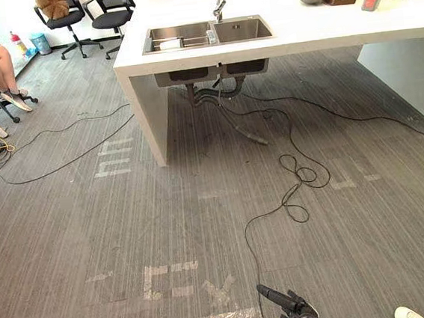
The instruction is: Walk over to the sink, pick up the cup, carry it to the dishwasher, place the cup inside the dishwasher, then close the dishwasher door
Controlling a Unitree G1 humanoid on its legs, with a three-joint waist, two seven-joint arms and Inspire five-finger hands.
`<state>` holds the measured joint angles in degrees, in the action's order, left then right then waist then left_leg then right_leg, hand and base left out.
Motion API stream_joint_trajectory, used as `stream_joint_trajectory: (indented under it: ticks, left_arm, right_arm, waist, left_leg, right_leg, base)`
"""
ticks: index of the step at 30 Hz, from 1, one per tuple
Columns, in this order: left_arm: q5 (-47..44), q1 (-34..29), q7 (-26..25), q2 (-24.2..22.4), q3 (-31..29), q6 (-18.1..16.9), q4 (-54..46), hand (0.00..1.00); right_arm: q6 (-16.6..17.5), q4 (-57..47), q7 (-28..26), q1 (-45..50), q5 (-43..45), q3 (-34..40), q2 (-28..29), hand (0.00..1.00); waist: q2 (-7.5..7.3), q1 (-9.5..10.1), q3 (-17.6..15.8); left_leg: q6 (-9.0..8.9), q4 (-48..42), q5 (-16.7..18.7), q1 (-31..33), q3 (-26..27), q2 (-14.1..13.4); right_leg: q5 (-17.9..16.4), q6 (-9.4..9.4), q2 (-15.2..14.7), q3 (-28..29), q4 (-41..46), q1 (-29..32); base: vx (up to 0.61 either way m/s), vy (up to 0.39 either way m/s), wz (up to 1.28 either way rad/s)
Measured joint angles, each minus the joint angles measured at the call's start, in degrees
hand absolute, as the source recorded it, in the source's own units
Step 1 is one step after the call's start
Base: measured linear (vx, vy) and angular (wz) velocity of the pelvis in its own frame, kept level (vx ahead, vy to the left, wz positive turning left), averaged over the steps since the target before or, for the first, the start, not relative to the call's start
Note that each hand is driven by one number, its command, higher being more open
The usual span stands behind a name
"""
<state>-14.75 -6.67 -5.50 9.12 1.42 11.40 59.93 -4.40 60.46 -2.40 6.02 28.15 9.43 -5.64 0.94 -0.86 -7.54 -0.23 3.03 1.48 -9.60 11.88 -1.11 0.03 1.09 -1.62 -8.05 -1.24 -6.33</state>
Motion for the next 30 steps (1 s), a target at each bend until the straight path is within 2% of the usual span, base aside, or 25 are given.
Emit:
stream_joint_trajectory:
  ticks: [5, 9, 12, 14, 16, 17, 18, 19, 20, 22, 24, 25, 26, 29, 30]
  left_arm:
    - [-2.99, 0.21, -0.27, -0.10, -1.29, -0.45, 2.50, 1.00]
    - [-3.83, 0.19, -0.80, 0.08, -1.72, -1.77, 3.22, 1.00]
    - [-2.02, 0.56, -1.15, 0.22, -1.71, -3.85, 3.13, 1.00]
    - [-2.30, 1.29, -0.86, 1.27, -0.92, -4.70, 2.57, 1.00]
    - [-3.28, 2.33, -0.73, 1.93, -0.86, -4.71, 0.28, 1.00]
    - [-4.84, 3.76, -0.77, 1.91, -0.84, -4.66, -1.78, 1.00]
    - [-5.94, 4.55, -0.77, 1.92, -0.84, -4.62, -3.20, 1.00]
    - [-8.32, 5.70, -0.70, 1.85, -0.73, -4.58, -6.48, 1.00]
    - [-10.74, 6.90, -0.69, 1.78, 0.36, -4.10, -9.10, 1.00]
    - [-12.33, 8.59, -0.42, 1.44, 1.59, -3.27, -12.46, 1.00]
    - [-12.18, 10.33, 0.03, 1.04, 2.95, -2.70, -14.15, 1.00]
    - [-12.10, 11.14, 0.04, 0.66, 3.70, -2.15, -15.10, 1.00]
    - [-12.09, 11.77, -0.09, 0.08, 3.69, -1.59, -15.41, 1.00]
    - [-12.17, 11.86, -0.49, -0.30, 3.71, -0.59, -15.60, 1.00]
    - [-12.29, 11.73, -0.86, -0.33, 3.68, 0.09, -15.33, 1.00]
  right_arm:
    - [-0.21, 1.74, -0.03, 0.01, -0.07, 2.65, 0.46, 1.00]
    - [-0.42, 2.88, 0.01, -1.07, -0.05, 3.70, 1.01, 1.00]
    - [-0.40, 3.44, 0.01, -2.23, -0.06, 3.57, 0.70, 1.00]
    - [-0.34, 2.64, 0.21, -2.78, -0.05, 1.81, 0.79, 1.00]
    - [-0.34, 0.22, 0.58, -3.29, -0.01, 0.28, 0.66, 1.00]
    - [-0.40, -1.45, 0.96, -4.17, 0.03, -0.01, 0.59, 1.00]
    - [-0.41, -1.92, 1.11, -4.88, 0.16, -0.12, 0.54, 1.00]
    - [-0.43, -3.03, 1.28, -6.01, 1.00, -0.66, 0.37, 1.00]
    - [-0.45, -4.29, 1.28, -6.25, 1.88, -1.24, -0.05, 1.00]
    - [-0.57, -7.07, 1.32, -6.26, 3.64, -1.37, -0.42, 1.00]
    - [-0.79, -10.23, 1.34, -6.31, 5.22, -1.36, -1.02, 1.00]
    - [-1.00, -11.60, 1.30, -6.48, 6.23, -1.33, -1.65, 1.00]
    - [-1.05, -12.54, 1.18, -6.54, 6.60, -1.29, -2.11, 1.00]
    - [-1.28, -13.98, 1.30, -5.93, 6.60, -1.29, -2.10, 1.00]
    - [-1.65, -14.16, 1.41, -5.47, 6.62, -1.17, -1.97, 1.00]
  waist:
    - [-0.32, -0.02, 0.01]
    - [-1.15, 0.15, -0.42]
    - [-1.41, 0.19, -1.00]
    - [-2.92, 0.34, -1.90]
    - [-3.77, 0.79, -2.52]
    - [-3.79, 1.08, -3.10]
    - [-4.00, 1.25, -3.73]
    - [-4.50, 1.25, -5.14]
    - [-4.65, 0.90, -5.73]
    - [-4.20, 0.55, -6.46]
    - [-4.23, -0.28, -6.59]
    - [-4.22, -0.58, -6.61]
    - [-4.25, -0.98, -6.69]
    - [-5.25, -1.56, -7.17]
    - [-5.48, -1.59, -7.85]
  left_leg:
    - [0.00, 0.97, 0.02, -1.31, 1.05, 0.07]
    - [-0.06, 1.53, 0.06, -2.33, 1.13, 0.10]
    - [-0.14, 1.30, 0.42, -3.51, 1.19, 0.16]
    - [0.81, -1.50, 2.54, -3.32, 1.25, 1.33]
    - [2.20, -4.89, 5.06, -1.77, 1.53, 2.47]
    - [2.85, -7.68, 6.41, -0.17, 1.58, 2.71]
    - [3.18, -8.91, 6.98, 0.16, 1.47, 2.91]
    - [3.72, -10.78, 7.96, -0.08, 0.83, 3.27]
    - [4.24, -12.73, 8.92, -0.17, -0.53, 3.21]
    - [4.25, -14.97, 10.20, -0.08, -2.31, 2.14]
    - [3.85, -15.25, 10.49, -0.20, -4.32, 1.32]
    - [2.96, -15.12, 10.42, -0.58, -5.31, 0.95]
    - [2.19, -15.07, 10.96, -1.13, -6.17, 0.57]
    - [0.21, -14.92, 12.99, -3.49, -7.45, 0.54]
    - [-0.92, -14.96, 15.01, -5.20, -7.99, 0.52]
  right_leg:
    - [0.24, 0.16, 0.20, 0.69, -1.19, -1.09]
    - [-0.05, 0.58, 0.21, 0.46, -1.35, -1.98]
    - [-2.70, 1.25, -0.32, 0.40, 3.59, -1.04]
    - [-8.61, 2.49, -3.00, -0.18, 15.43, 3.27]
    - [-11.01, 4.21, -5.68, -1.19, 24.90, 7.69]
    - [-10.76, 3.63, -7.53, -2.48, 32.45, 11.63]
    - [-10.13, 2.78, -8.53, -3.00, 36.53, 13.57]
    - [-8.25, 1.48, -10.21, -2.93, 44.12, 16.42]
    - [-7.53, 1.30, -10.43, -2.34, 49.16, 19.06]
    - [-9.48, 2.08, -8.59, -1.16, 47.20, 20.24]
    - [-9.51, 2.30, -6.41, -0.23, 39.47, 20.92]
    - [-9.17, 2.33, -5.08, 0.07, 32.93, 21.35]
    - [-7.48, 2.58, -4.14, 0.13, 26.12, 21.47]
    - [-2.59, 3.92, -3.93, 0.38, 14.51, 20.28]
    - [1.84, 3.77, -4.41, 0.08, 13.09, 19.28]
  base:
    - [0.03, -0.004, -0.10]
    - [0.00, -0.006, 0.01]
    - [-0.01, 0.002, 0.00]
    - [-0.09, 0.028, 0.01]
    - [-0.11, 0.056, -0.05]
    - [-0.08, 0.047, -0.01]
    - [-0.07, 0.075, 0.12]
    - [0.00, 0.061, 0.31]
    - [0.03, 0.063, 0.40]
    - [0.12, 0.006, 0.54]
    - [0.18, -0.045, 0.55]
    - [0.27, -0.104, 0.46]
    - [0.29, -0.122, 0.43]
    - [0.39, -0.228, 0.27]
    - [0.31, -0.279, 0.14]
